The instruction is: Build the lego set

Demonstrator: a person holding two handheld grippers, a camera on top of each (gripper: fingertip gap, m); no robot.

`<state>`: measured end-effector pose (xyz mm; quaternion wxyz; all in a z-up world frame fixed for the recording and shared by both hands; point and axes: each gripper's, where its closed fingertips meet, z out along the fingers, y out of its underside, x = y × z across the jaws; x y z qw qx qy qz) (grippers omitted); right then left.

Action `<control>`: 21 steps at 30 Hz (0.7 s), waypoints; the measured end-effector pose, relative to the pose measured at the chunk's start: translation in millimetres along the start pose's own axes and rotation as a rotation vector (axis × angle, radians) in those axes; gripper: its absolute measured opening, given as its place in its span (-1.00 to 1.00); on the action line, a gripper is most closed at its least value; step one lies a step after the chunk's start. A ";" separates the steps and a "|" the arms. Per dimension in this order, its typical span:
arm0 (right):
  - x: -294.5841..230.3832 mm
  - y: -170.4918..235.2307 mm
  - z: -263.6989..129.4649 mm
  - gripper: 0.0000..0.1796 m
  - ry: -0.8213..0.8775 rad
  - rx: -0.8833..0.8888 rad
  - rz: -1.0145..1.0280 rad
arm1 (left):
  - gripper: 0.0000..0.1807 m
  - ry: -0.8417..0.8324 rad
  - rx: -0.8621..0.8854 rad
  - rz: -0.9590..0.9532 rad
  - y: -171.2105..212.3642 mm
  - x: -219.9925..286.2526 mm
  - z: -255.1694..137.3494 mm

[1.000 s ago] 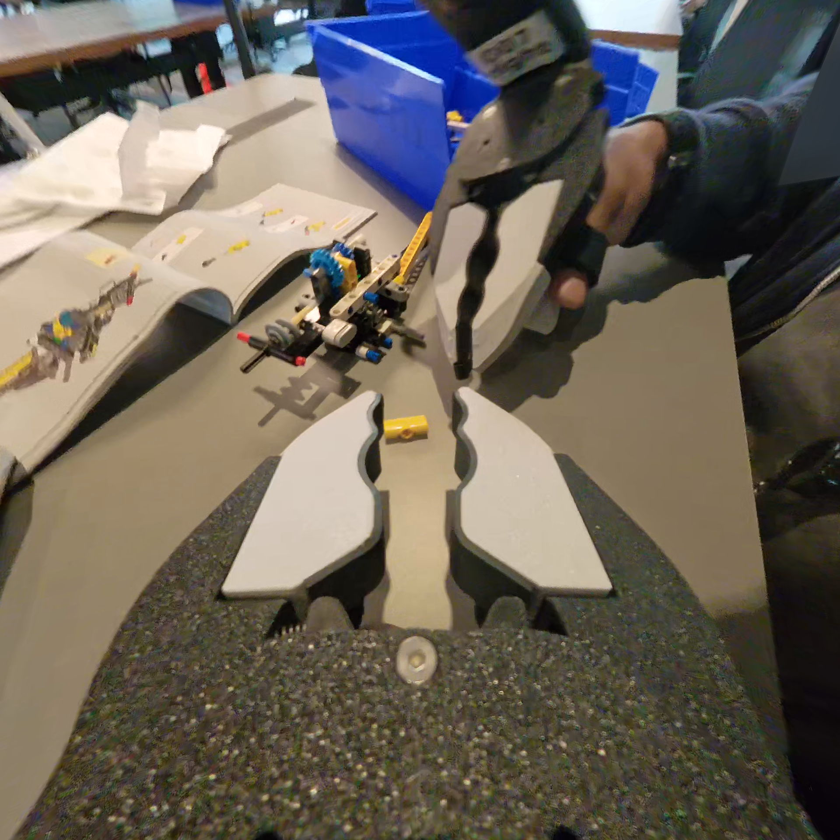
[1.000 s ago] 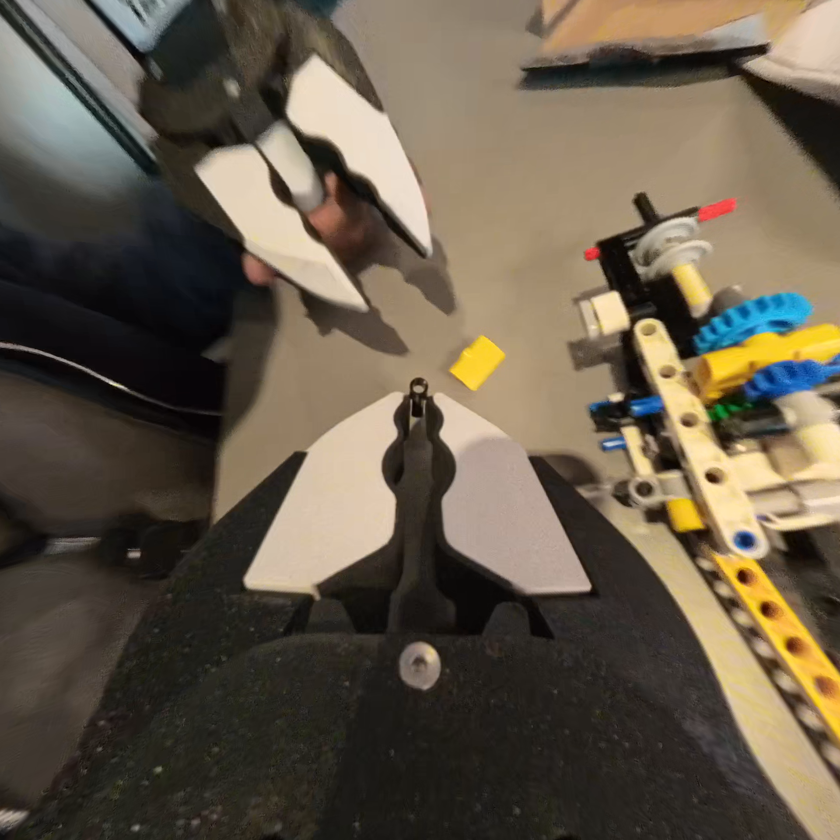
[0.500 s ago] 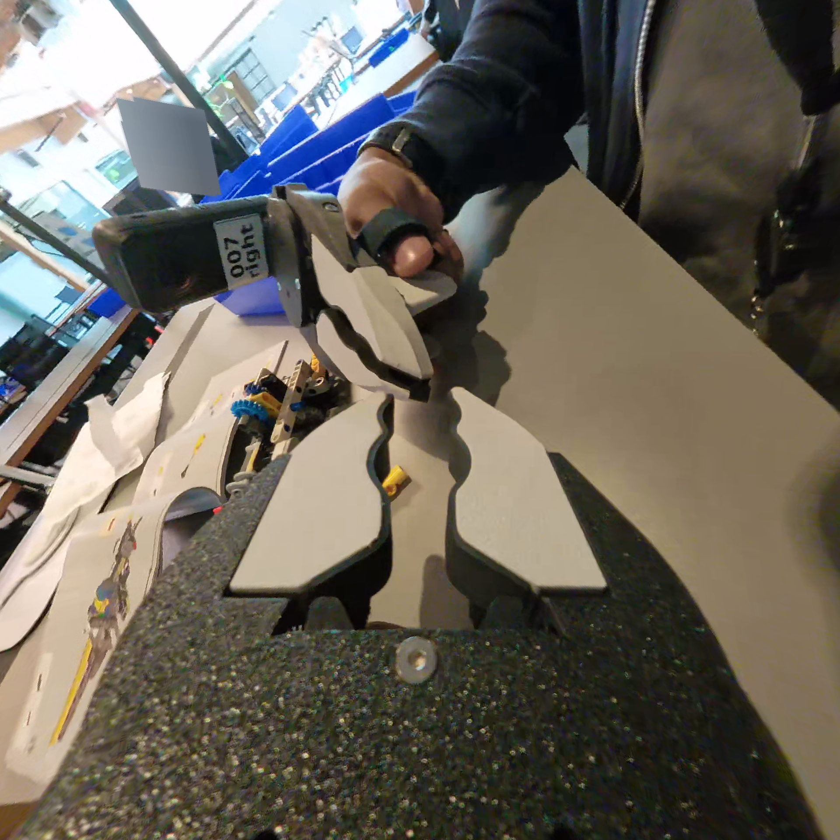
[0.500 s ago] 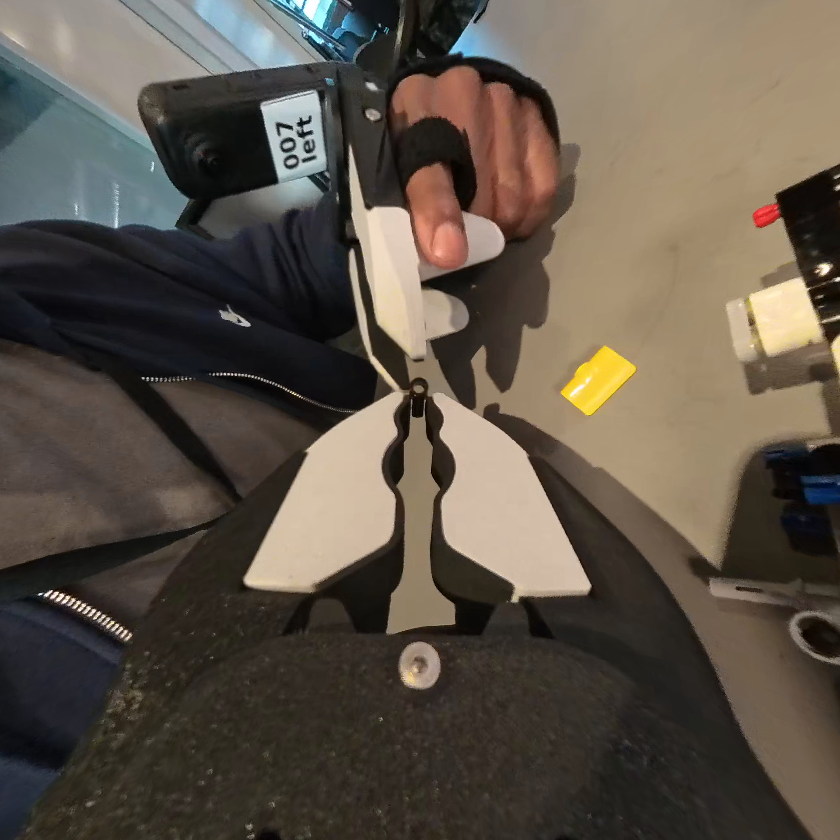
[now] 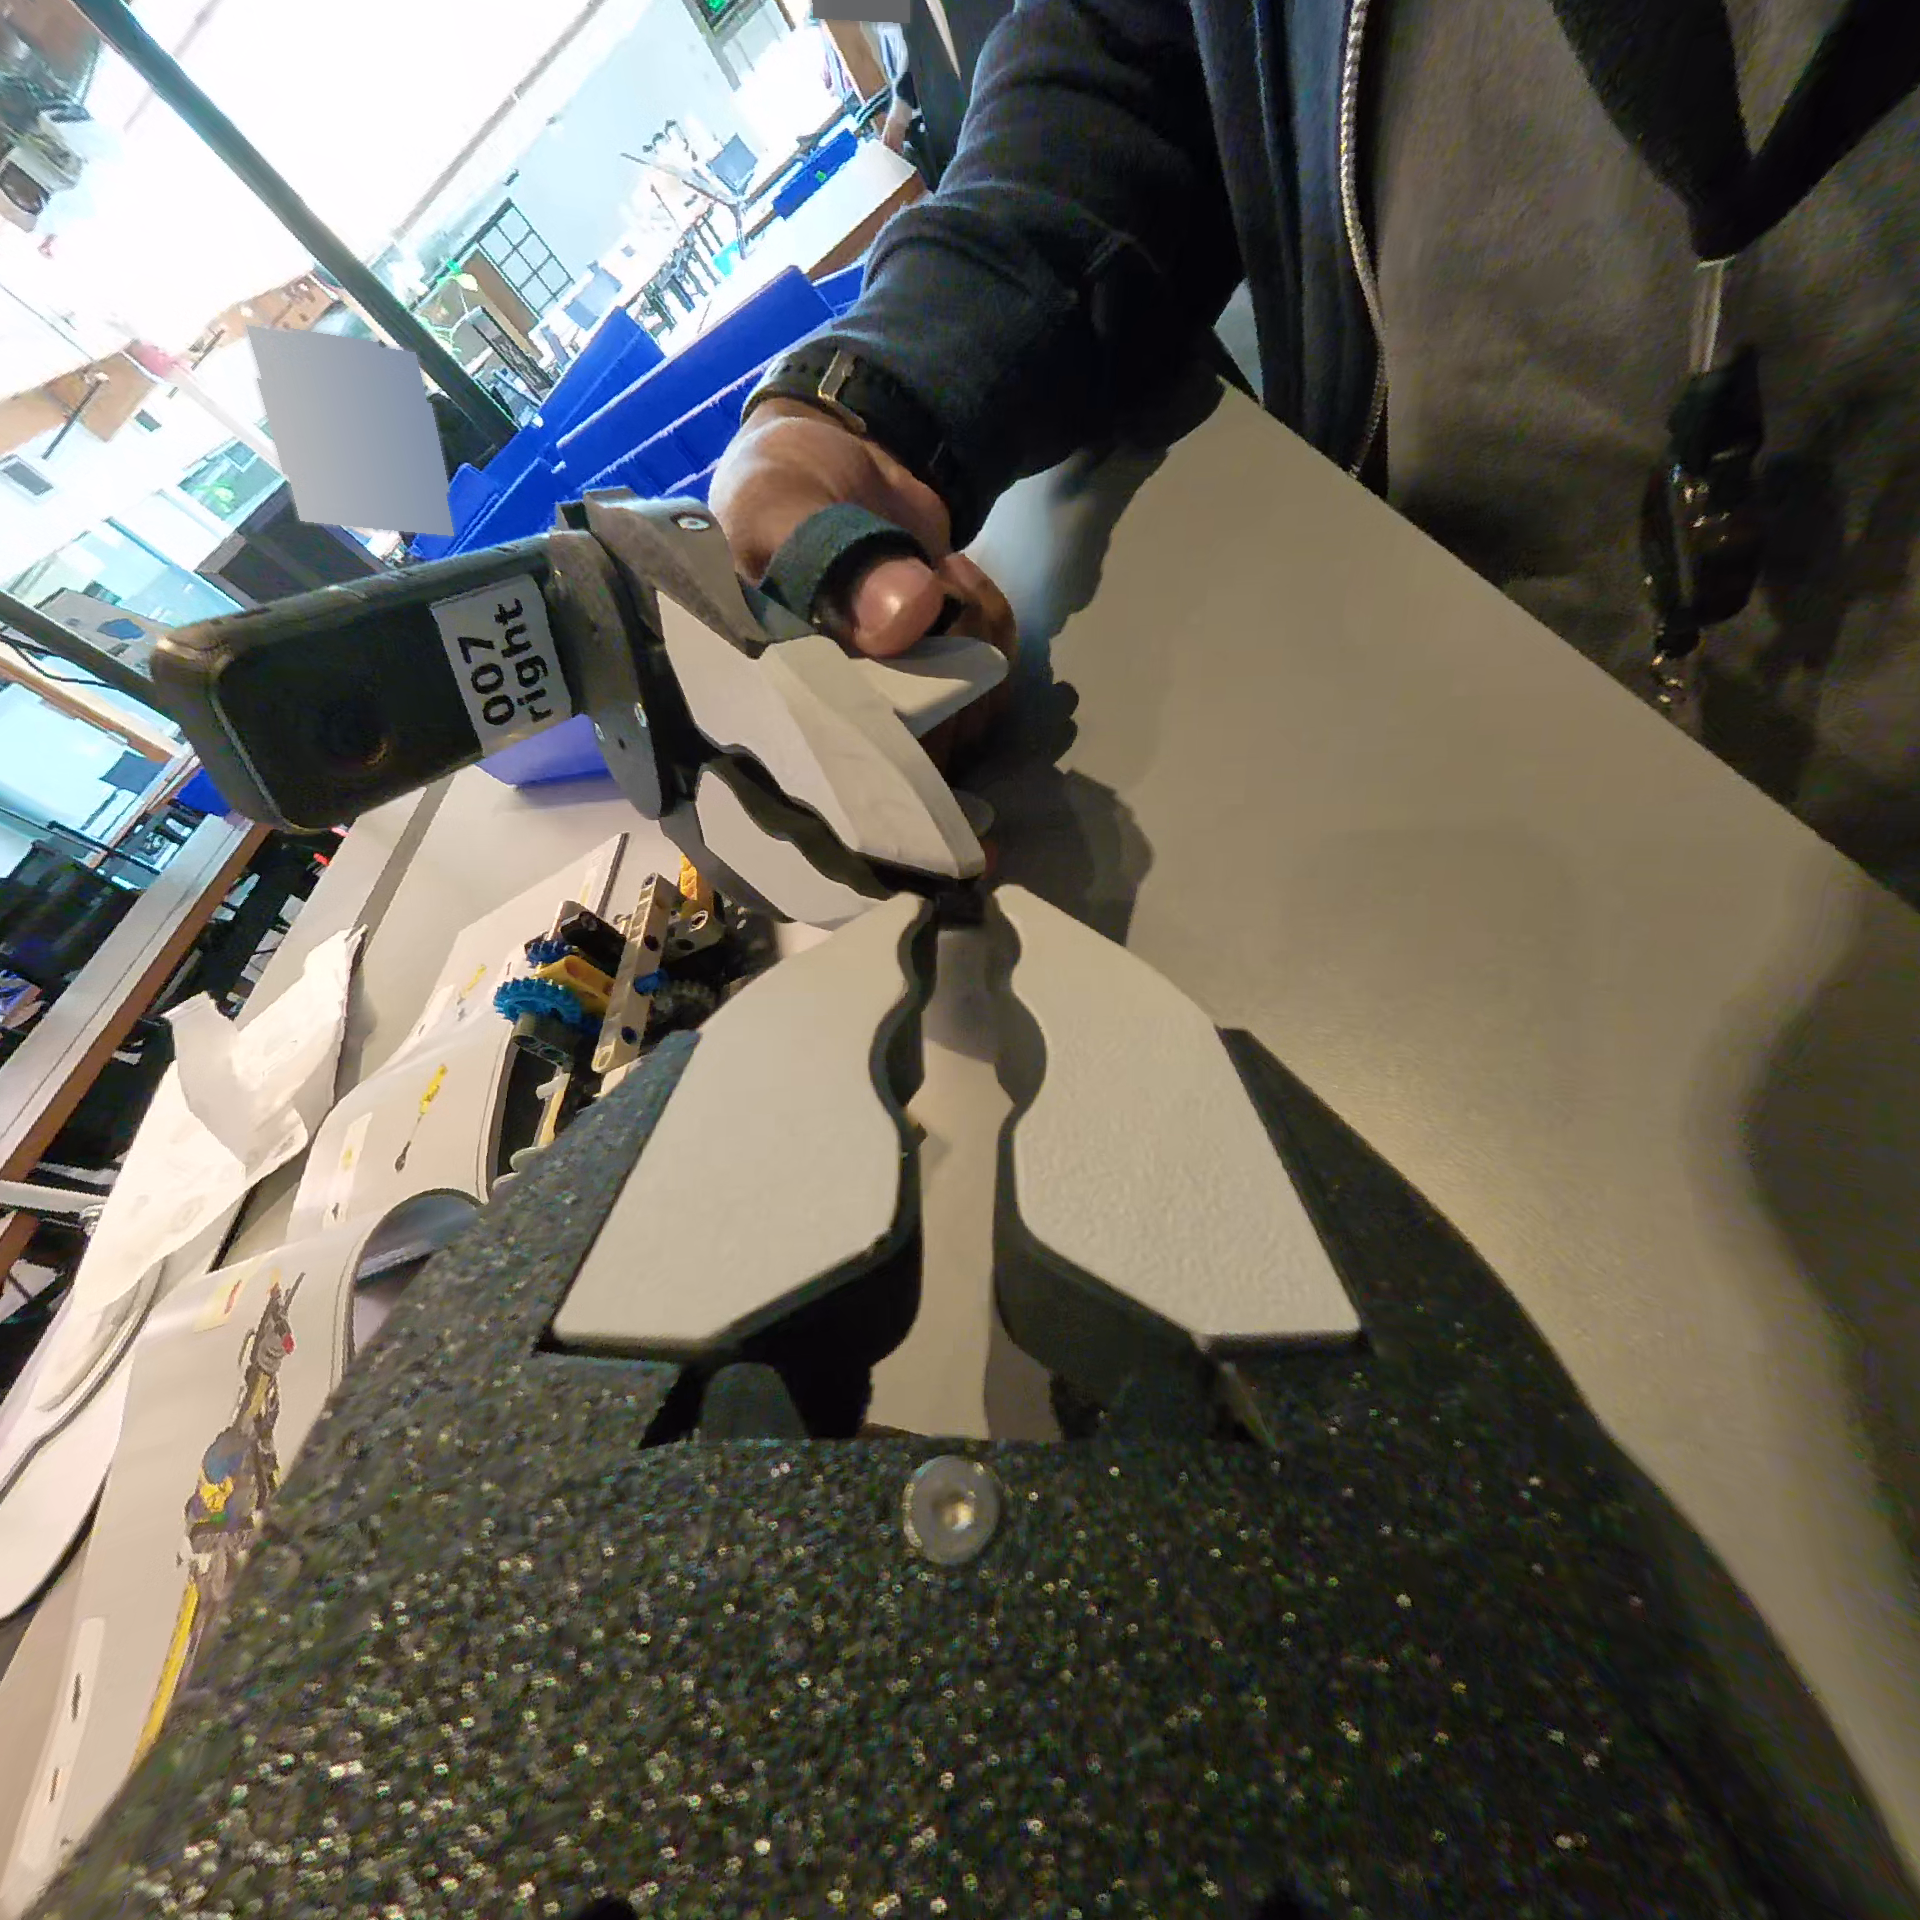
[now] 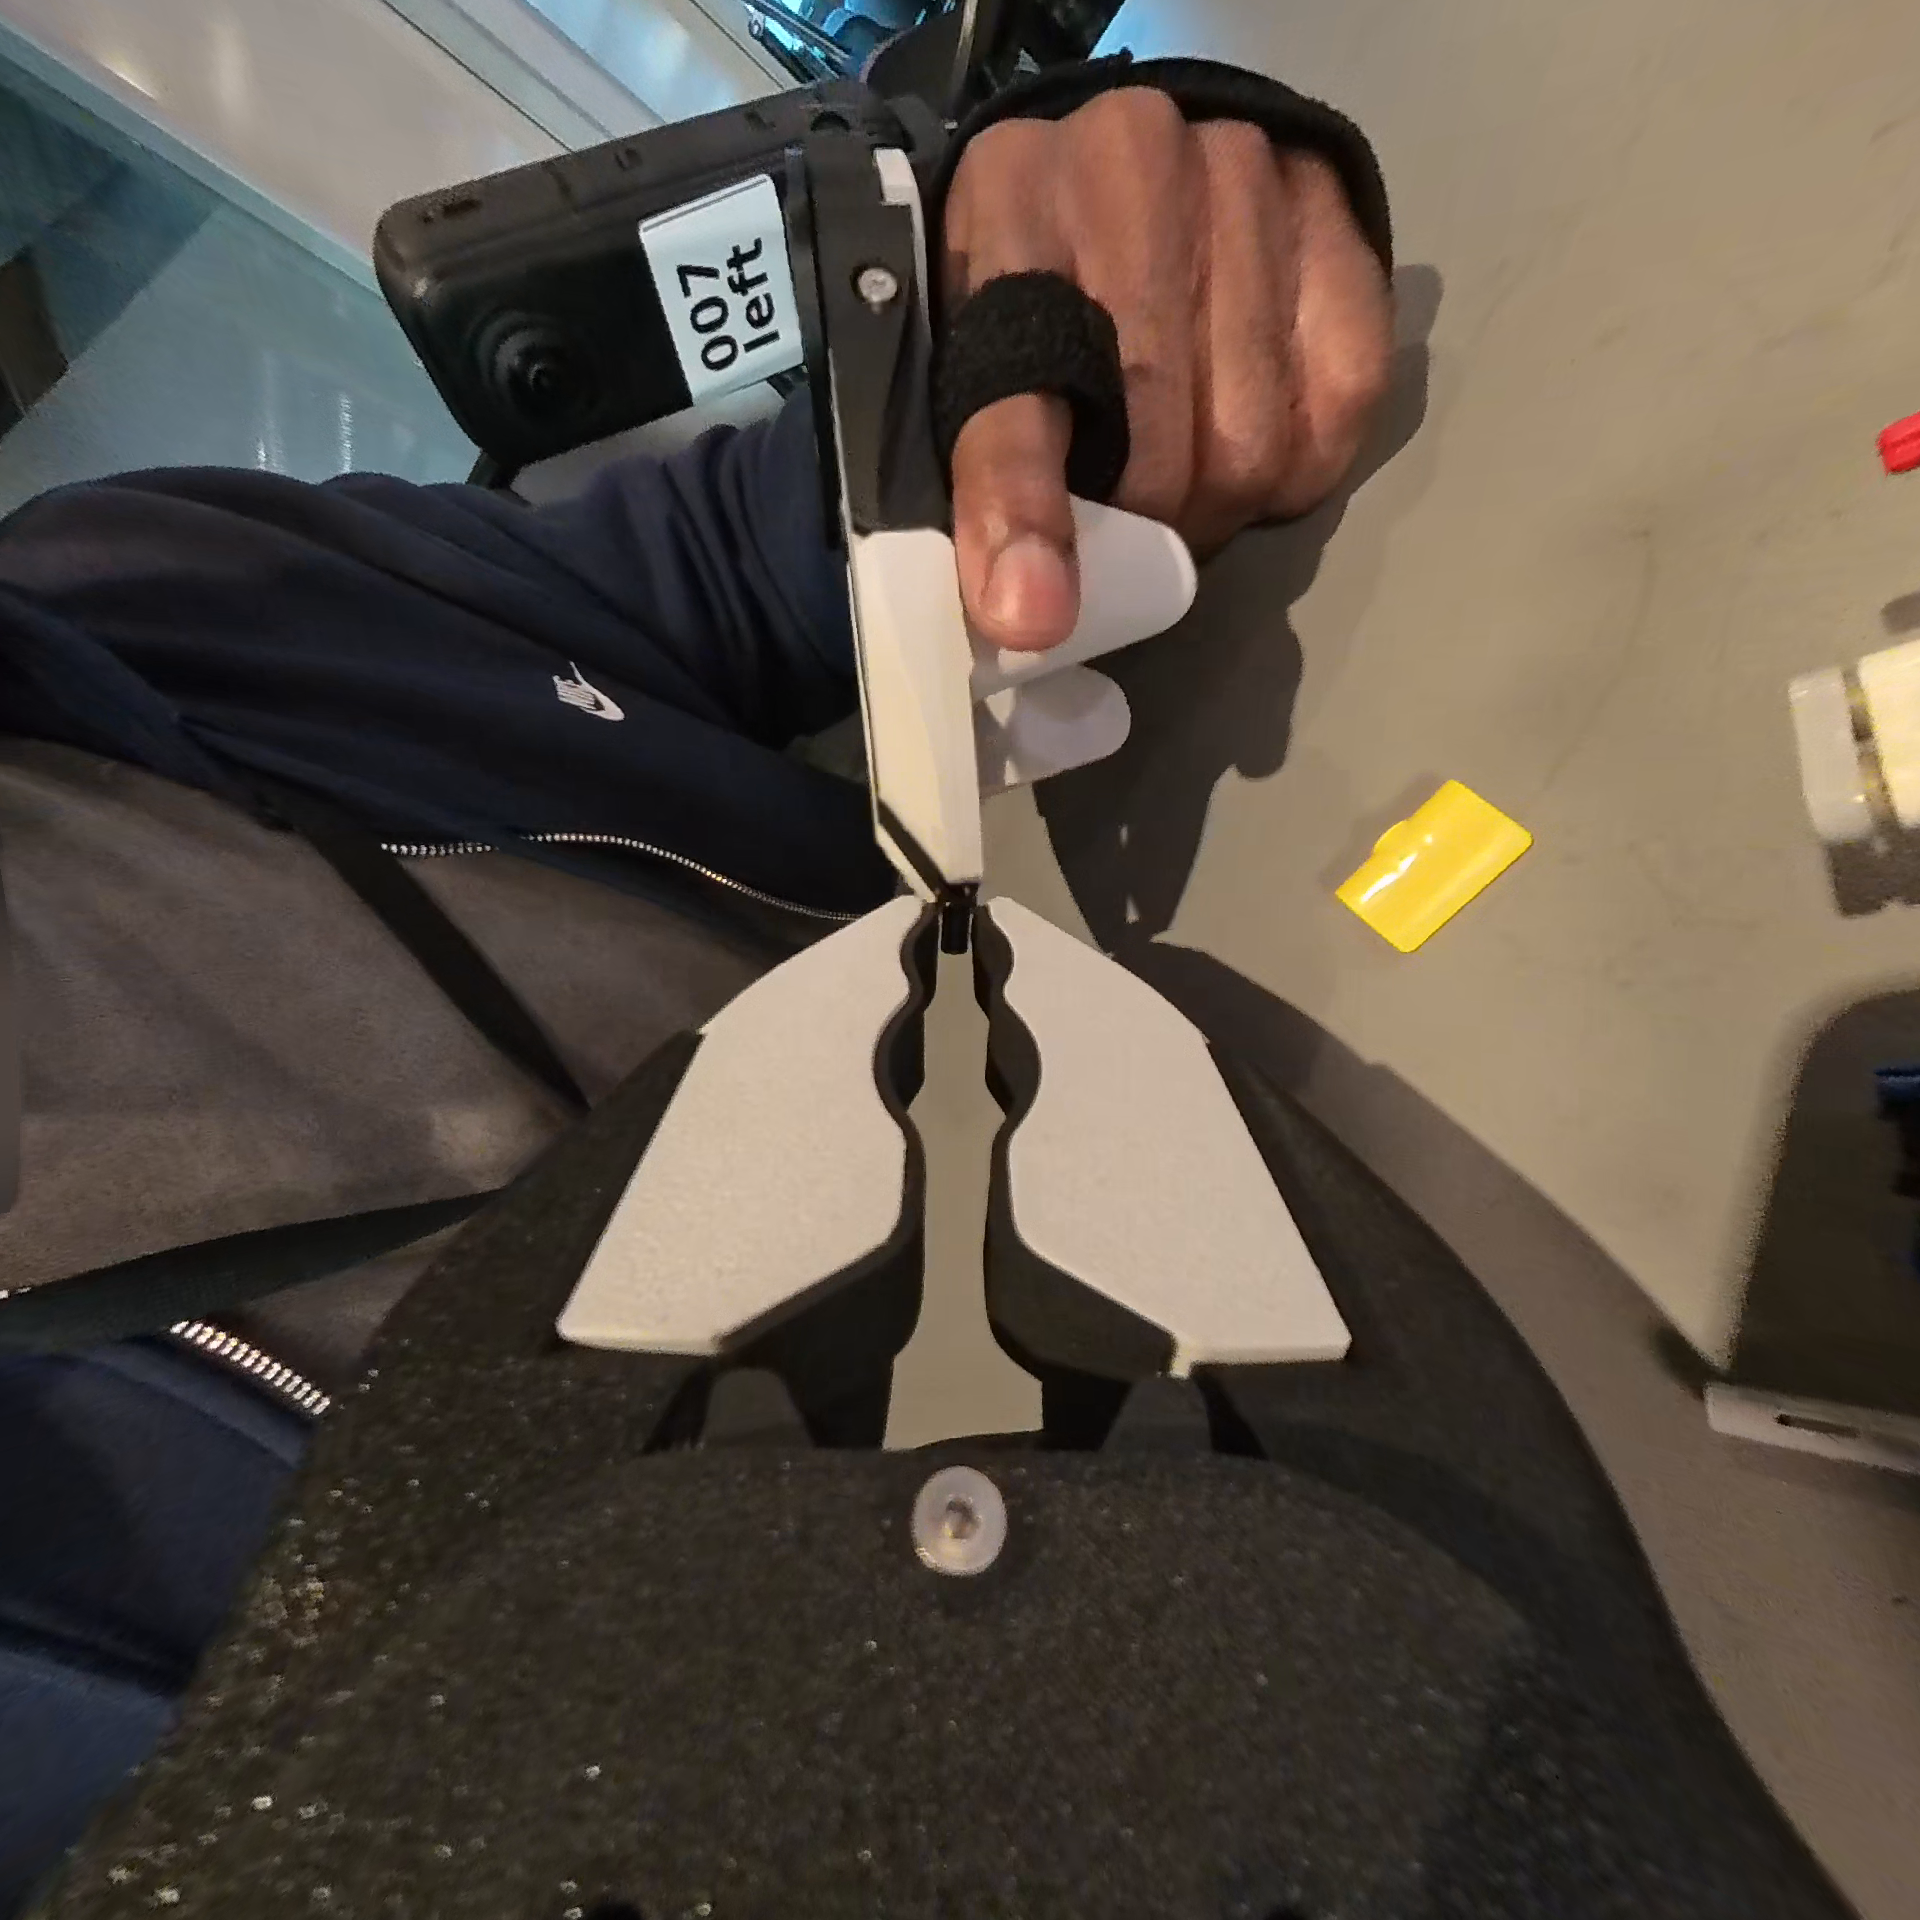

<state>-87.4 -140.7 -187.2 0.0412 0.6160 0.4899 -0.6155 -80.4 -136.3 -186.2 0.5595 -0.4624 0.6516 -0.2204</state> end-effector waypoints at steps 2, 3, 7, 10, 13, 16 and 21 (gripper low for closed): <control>0.1 0.6 0.2 -0.93 -0.002 -0.004 0.003 | -0.91 0.003 -0.001 0.003 0.1 0.6 0.2; 0.2 0.8 0.4 -0.93 -0.002 -0.004 0.002 | -0.91 0.002 0.000 0.006 0.1 0.8 0.2; 3.1 -0.2 0.6 -0.87 0.037 0.007 -0.034 | -0.91 0.018 -0.002 -0.039 0.1 0.6 -1.8; 13.0 -6.7 -6.0 -0.75 0.133 0.039 -0.095 | -0.91 0.002 -0.008 -0.127 2.7 -7.7 -8.3; 34.7 -12.5 -15.6 -0.80 0.351 0.042 -0.171 | -0.91 -0.052 -0.029 -0.201 11.0 -21.5 -17.6; 49.4 -16.6 -20.6 -0.84 0.556 0.029 -0.246 | -0.91 -0.112 -0.078 -0.248 23.6 -33.7 -26.0; 62.1 -15.6 -13.8 -0.83 0.743 -0.014 -0.289 | -0.91 -0.200 -0.150 -0.282 38.3 -46.4 -32.5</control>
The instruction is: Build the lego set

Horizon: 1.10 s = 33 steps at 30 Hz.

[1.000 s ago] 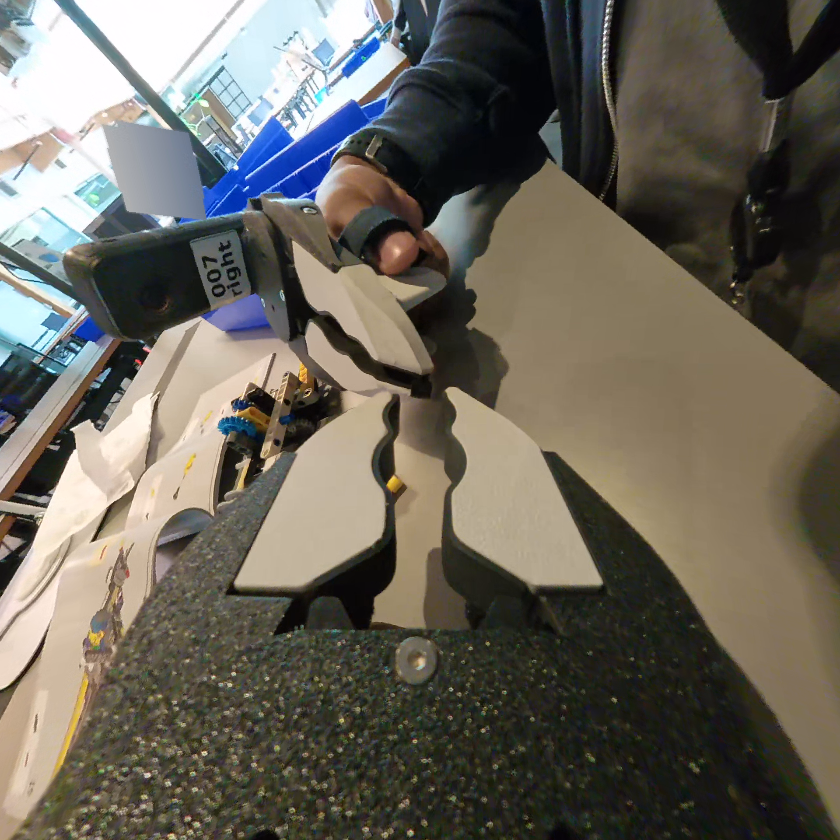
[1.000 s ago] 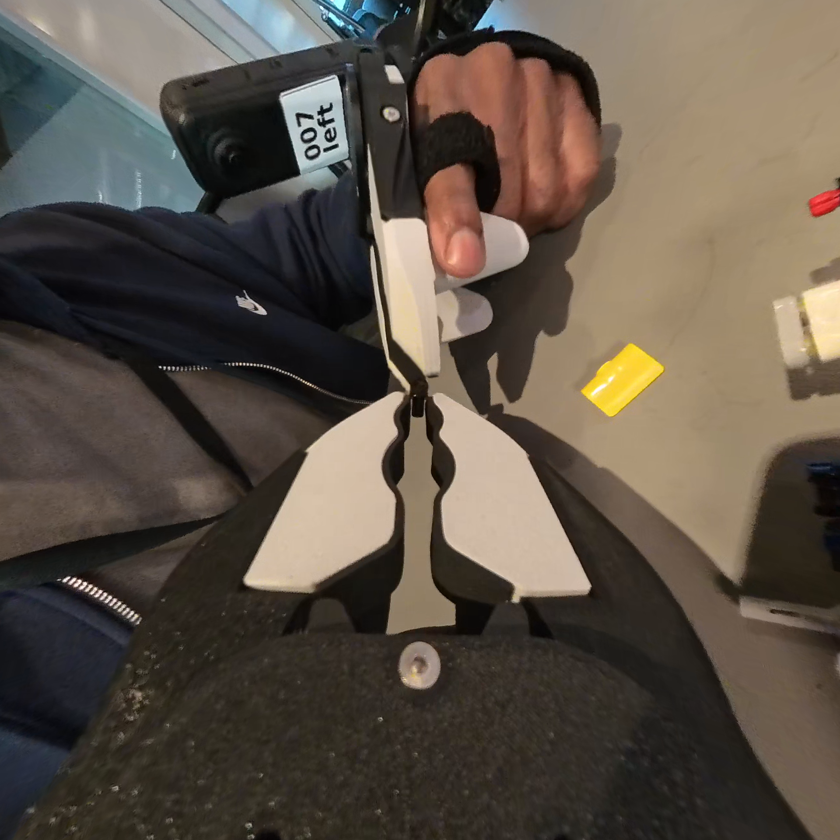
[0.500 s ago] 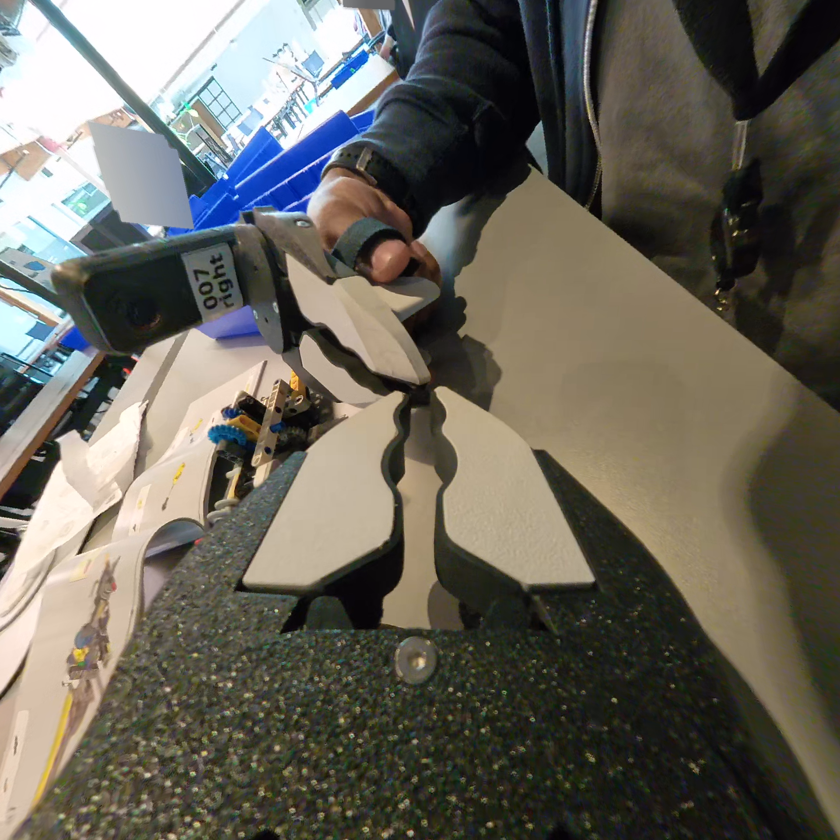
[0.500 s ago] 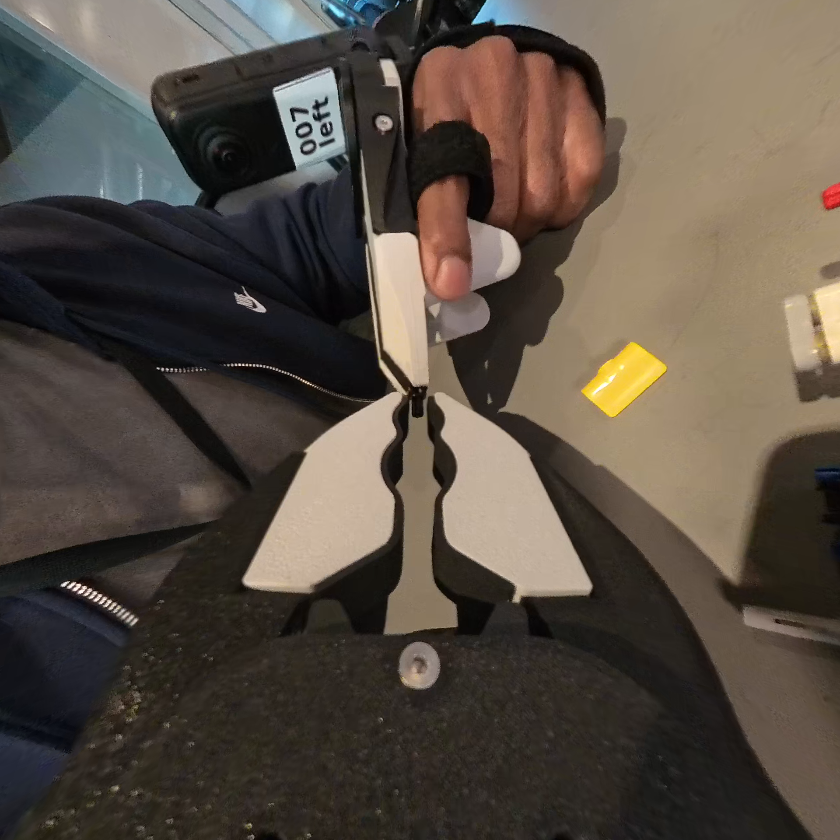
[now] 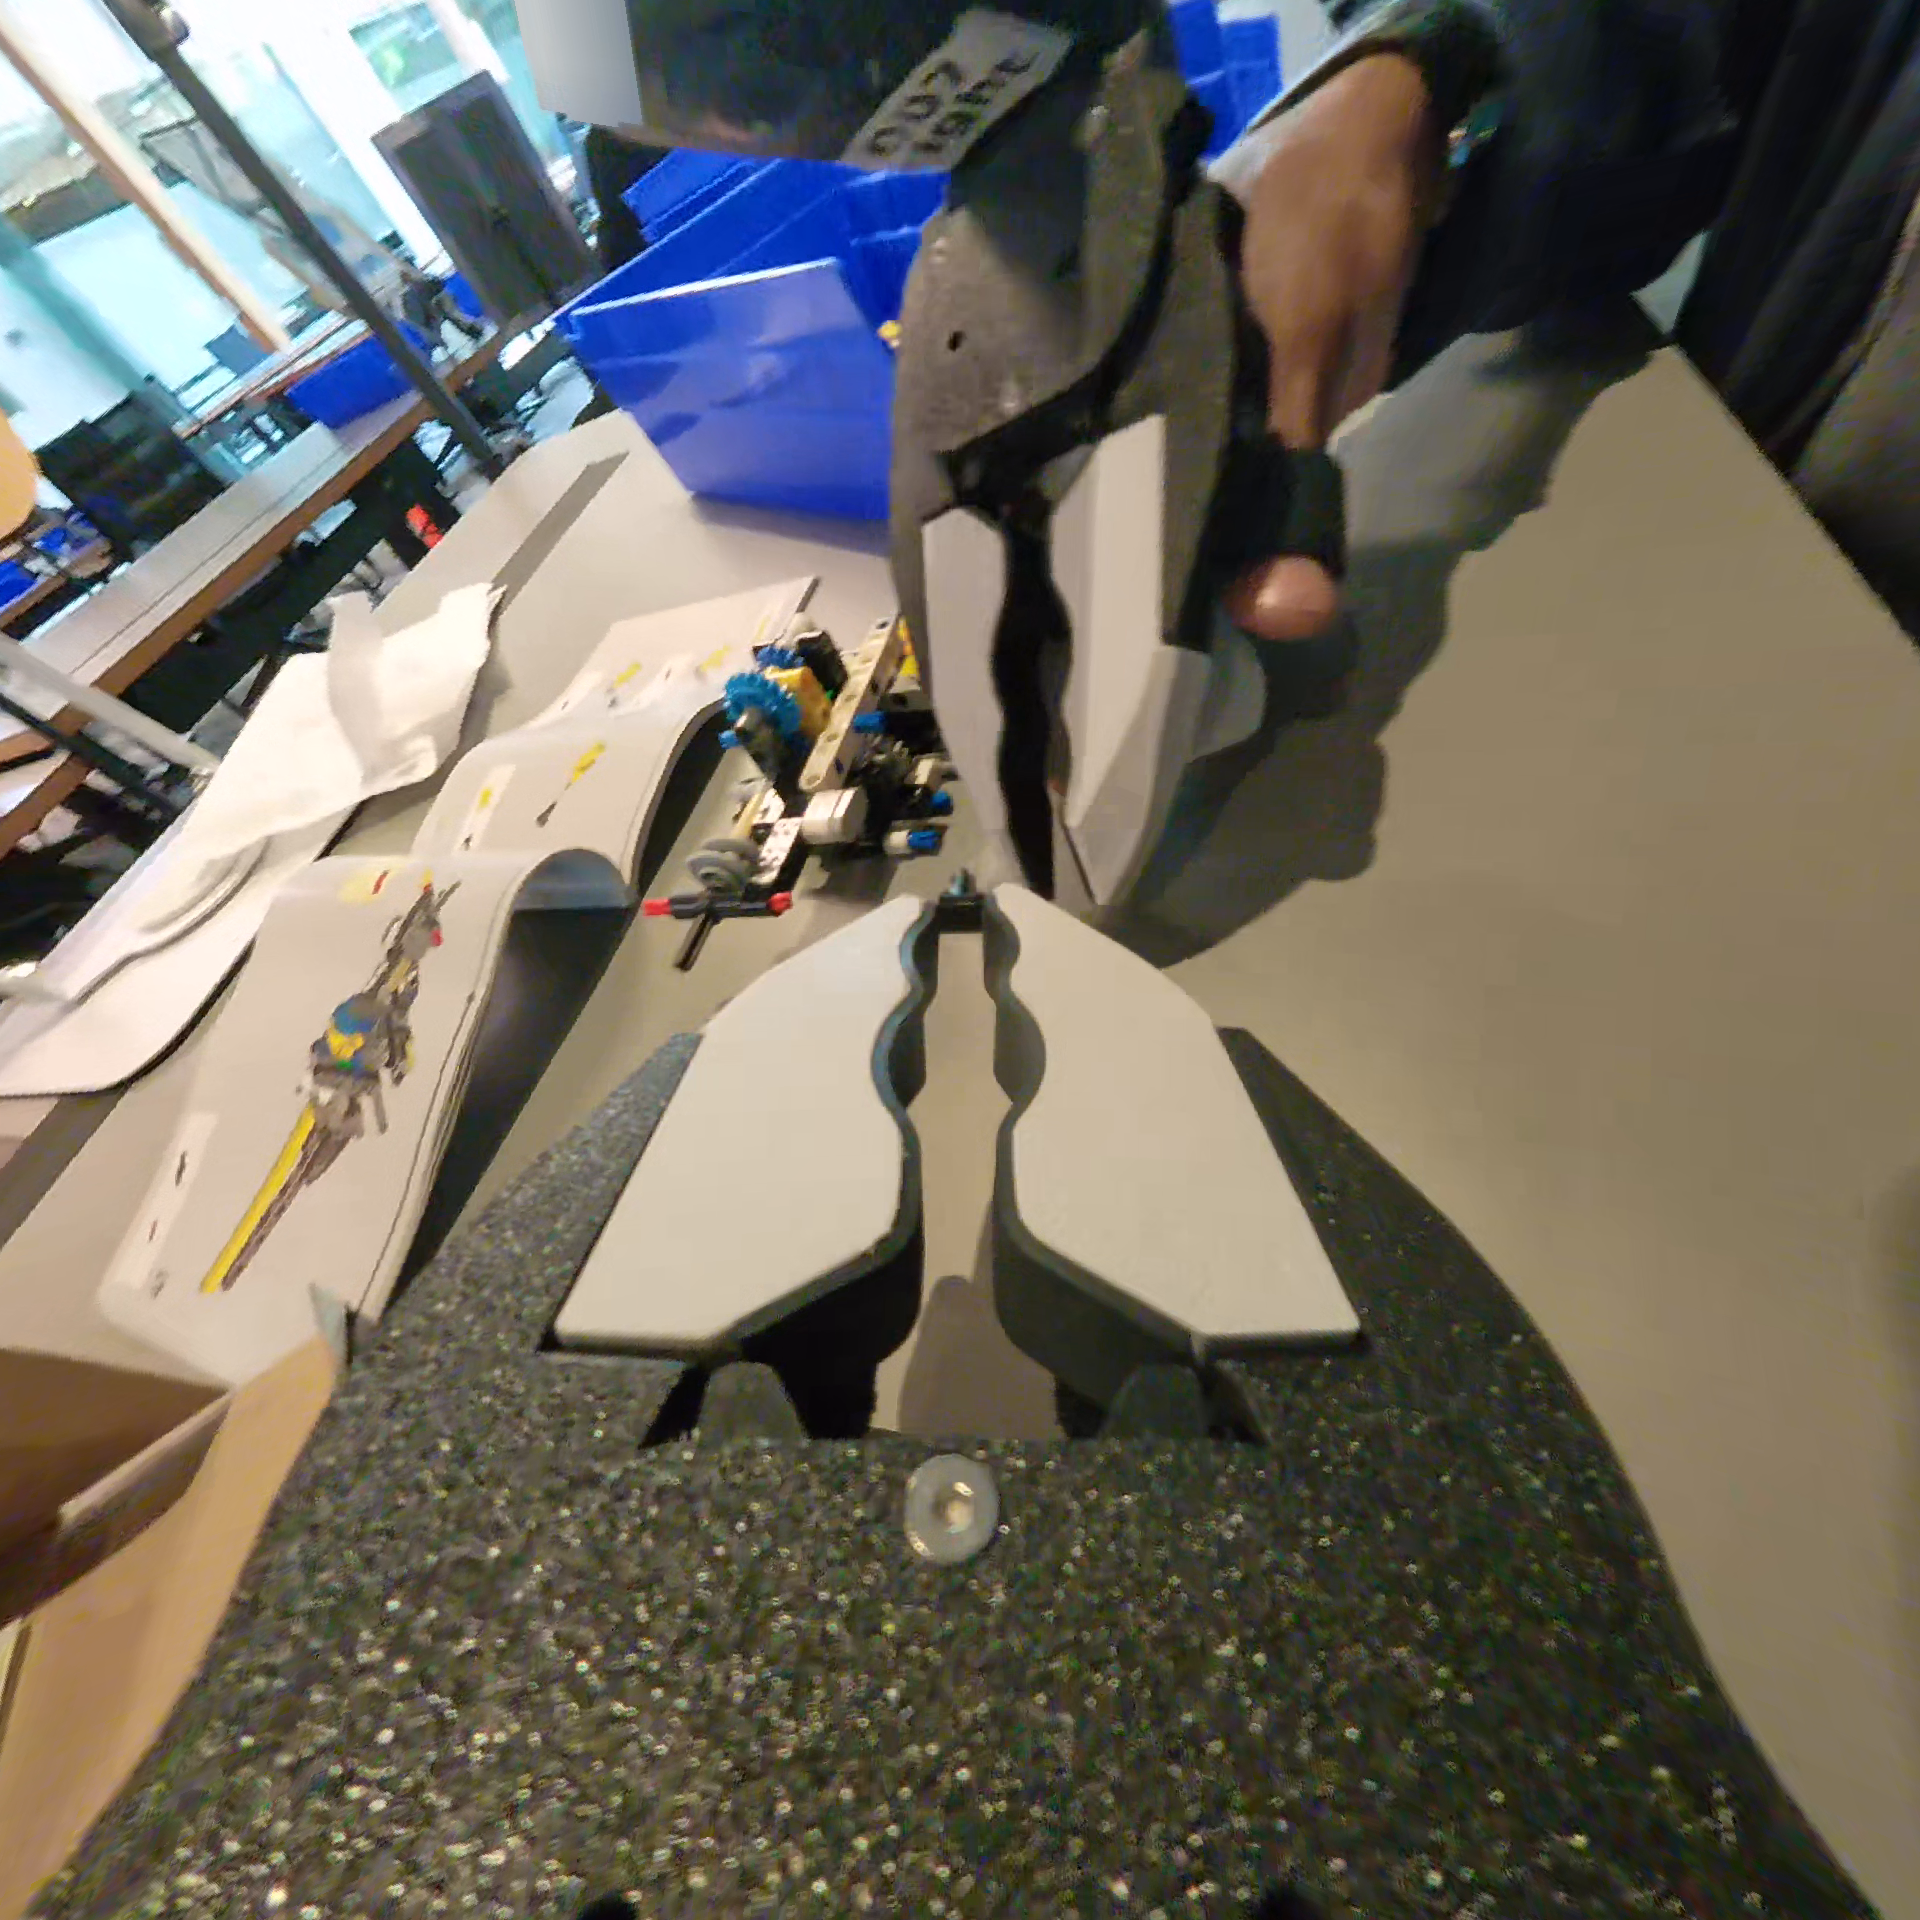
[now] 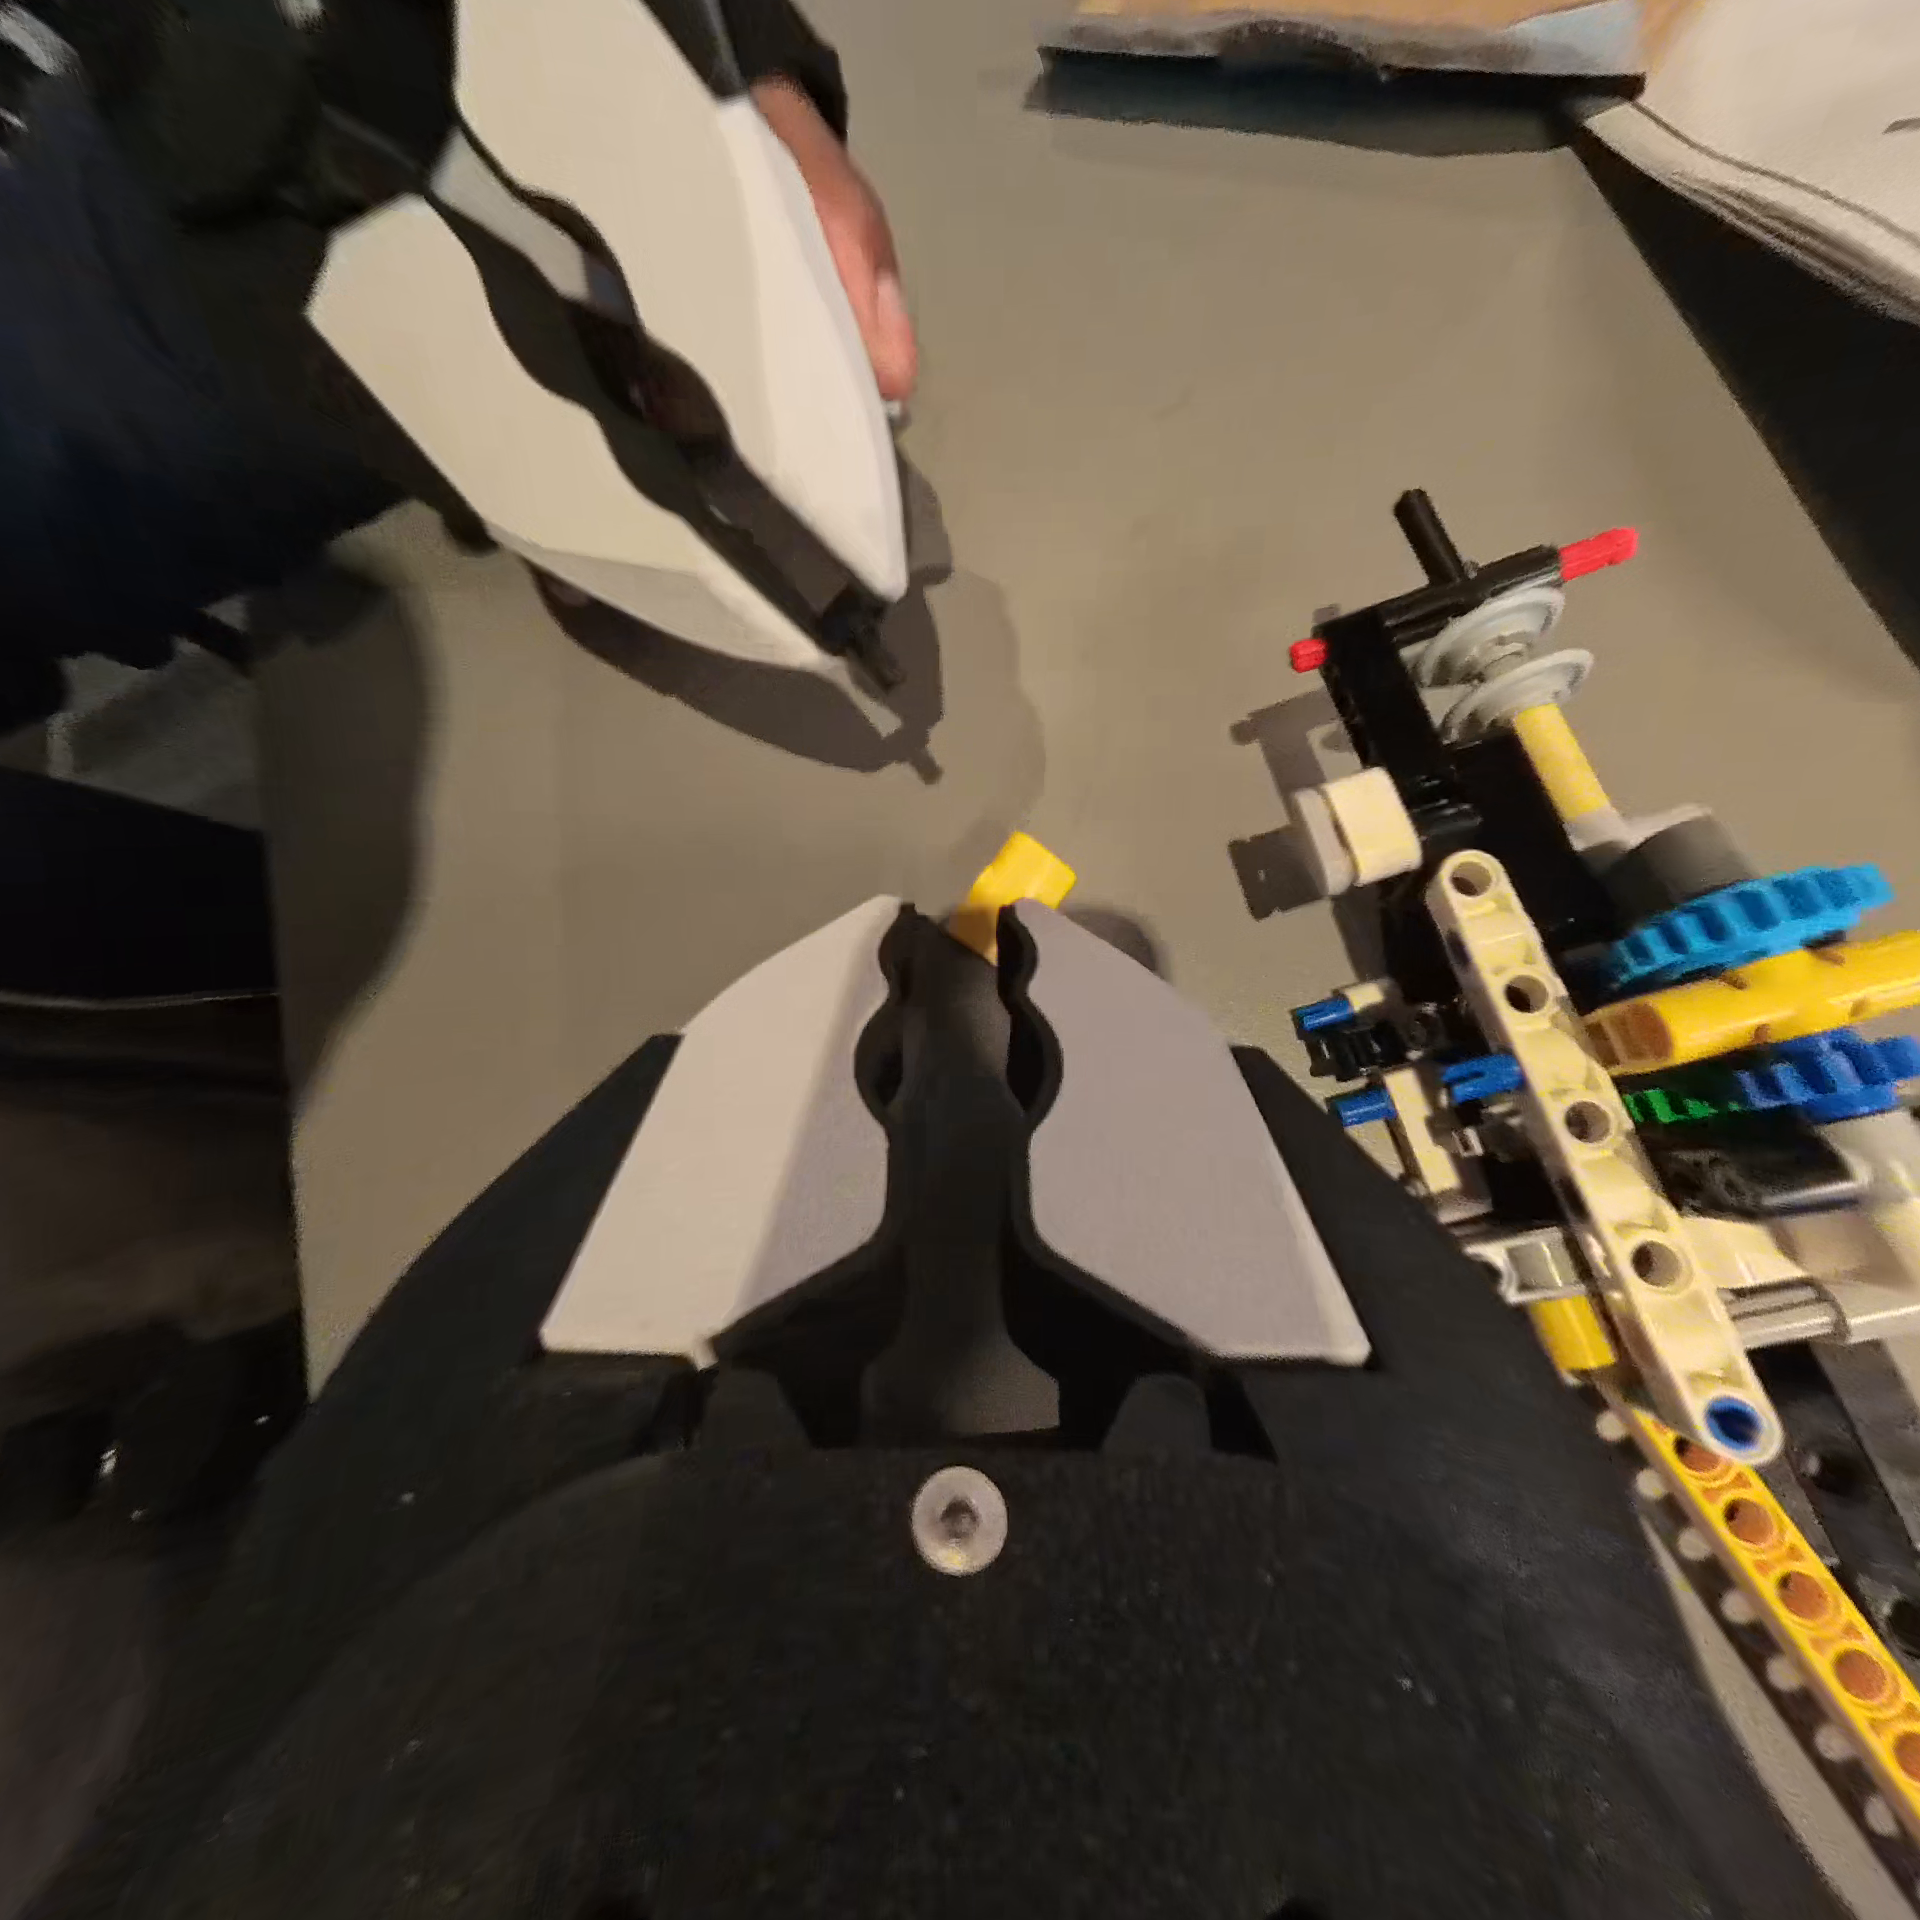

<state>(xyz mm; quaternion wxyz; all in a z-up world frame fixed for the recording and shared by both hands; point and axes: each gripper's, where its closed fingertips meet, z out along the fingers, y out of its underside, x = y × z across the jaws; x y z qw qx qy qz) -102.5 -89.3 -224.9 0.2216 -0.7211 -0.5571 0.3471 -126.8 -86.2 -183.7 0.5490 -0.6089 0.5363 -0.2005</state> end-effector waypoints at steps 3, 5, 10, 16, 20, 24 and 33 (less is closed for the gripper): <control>5.0 3.5 6.2 -0.82 0.088 -0.026 -0.038 | -0.92 -0.050 -0.017 -0.030 3.5 -9.1 -1.9; 5.7 3.2 7.3 -0.82 0.112 -0.029 -0.056 | -0.92 -0.070 -0.020 -0.051 4.6 -13.6 -3.4; 10.3 3.6 9.1 -0.84 0.152 -0.049 -0.131 | -0.92 -0.077 -0.018 -0.109 5.5 -20.2 -4.5; 10.7 4.4 7.8 -0.86 0.113 -0.053 -0.179 | -0.92 -0.049 -0.040 -0.203 9.0 -23.5 -3.3; 4.7 9.7 3.9 -0.87 0.018 -0.077 -0.263 | -0.92 0.000 -0.066 -0.293 12.2 -22.9 -0.7; -0.3 18.0 -3.7 -0.87 -0.086 -0.109 -0.338 | -0.91 0.084 -0.079 -0.371 11.8 -17.6 4.3; 2.2 21.0 -22.1 -0.87 -0.136 -0.098 -0.350 | -0.92 0.171 -0.061 -0.493 6.6 -12.9 11.0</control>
